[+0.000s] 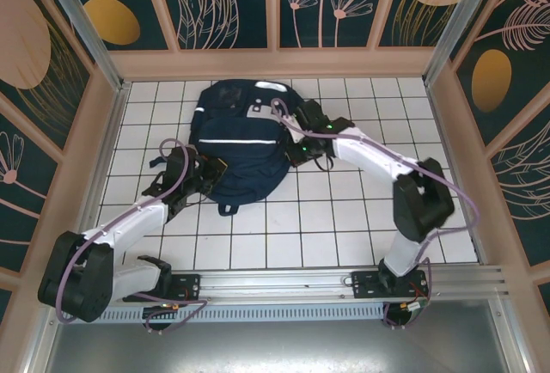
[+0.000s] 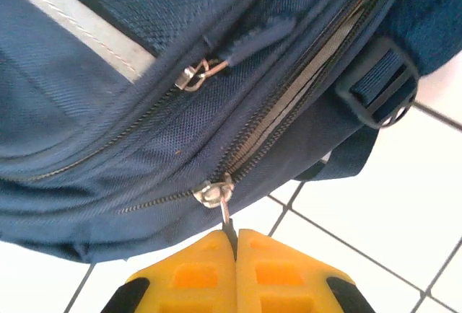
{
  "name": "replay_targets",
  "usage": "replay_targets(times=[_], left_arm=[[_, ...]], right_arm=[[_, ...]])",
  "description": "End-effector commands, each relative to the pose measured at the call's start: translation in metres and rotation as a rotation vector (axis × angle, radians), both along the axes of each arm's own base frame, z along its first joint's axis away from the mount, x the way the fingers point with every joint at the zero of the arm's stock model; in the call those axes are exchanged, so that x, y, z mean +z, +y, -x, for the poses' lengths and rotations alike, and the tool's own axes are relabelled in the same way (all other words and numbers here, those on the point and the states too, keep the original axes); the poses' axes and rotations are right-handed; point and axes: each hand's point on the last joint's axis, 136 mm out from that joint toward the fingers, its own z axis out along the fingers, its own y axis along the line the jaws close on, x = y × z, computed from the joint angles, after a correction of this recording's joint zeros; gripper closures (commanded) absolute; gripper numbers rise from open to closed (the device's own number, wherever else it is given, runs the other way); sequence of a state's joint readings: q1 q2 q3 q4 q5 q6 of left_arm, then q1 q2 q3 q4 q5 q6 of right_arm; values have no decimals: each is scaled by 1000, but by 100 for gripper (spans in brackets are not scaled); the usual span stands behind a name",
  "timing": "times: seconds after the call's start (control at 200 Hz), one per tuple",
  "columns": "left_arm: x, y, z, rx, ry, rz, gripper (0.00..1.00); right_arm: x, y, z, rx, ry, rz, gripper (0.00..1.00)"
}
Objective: Pack the student bag
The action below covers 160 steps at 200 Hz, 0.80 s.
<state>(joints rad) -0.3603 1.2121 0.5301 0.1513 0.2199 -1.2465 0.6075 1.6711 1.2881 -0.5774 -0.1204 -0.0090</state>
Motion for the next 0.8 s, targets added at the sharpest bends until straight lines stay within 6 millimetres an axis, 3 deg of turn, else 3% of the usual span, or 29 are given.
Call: replay_targets(times=[0.0,0.11,0.175,0.28,0.4,0.45,0.551,0.676,0.796], left_arm=[[-16,28,-8,70,21,-147,100],[-16,27,-10,63,24,-155,100],[-16,25,-10,57,20,-149,100],[-14,24,-9,45,18,-145,100],[-12,27,-9,57,12,-158,100],[-9,27,-10,56,7,-161,100],[-6,29,-13,58,-1,-180,100],[0,28,-17,58,-15,-184,100],[1,27,-17,57,-18,-179,100]], right_arm=[[1,-70,4,-202,-11,124,100],[-12,-98,-9,-293,-33,226,100],[-21,-99,-18,-302,-16,239,100],[-16,-71,-21,-218,4,129,99],[2,-31,-11,-25,-47,-18,62],[9,-19,-9,37,-76,-42,52],[10,-4,-16,121,-109,-62,49],[-11,7,-28,179,-68,-28,49],[-24,15,-25,278,-46,-19,54]])
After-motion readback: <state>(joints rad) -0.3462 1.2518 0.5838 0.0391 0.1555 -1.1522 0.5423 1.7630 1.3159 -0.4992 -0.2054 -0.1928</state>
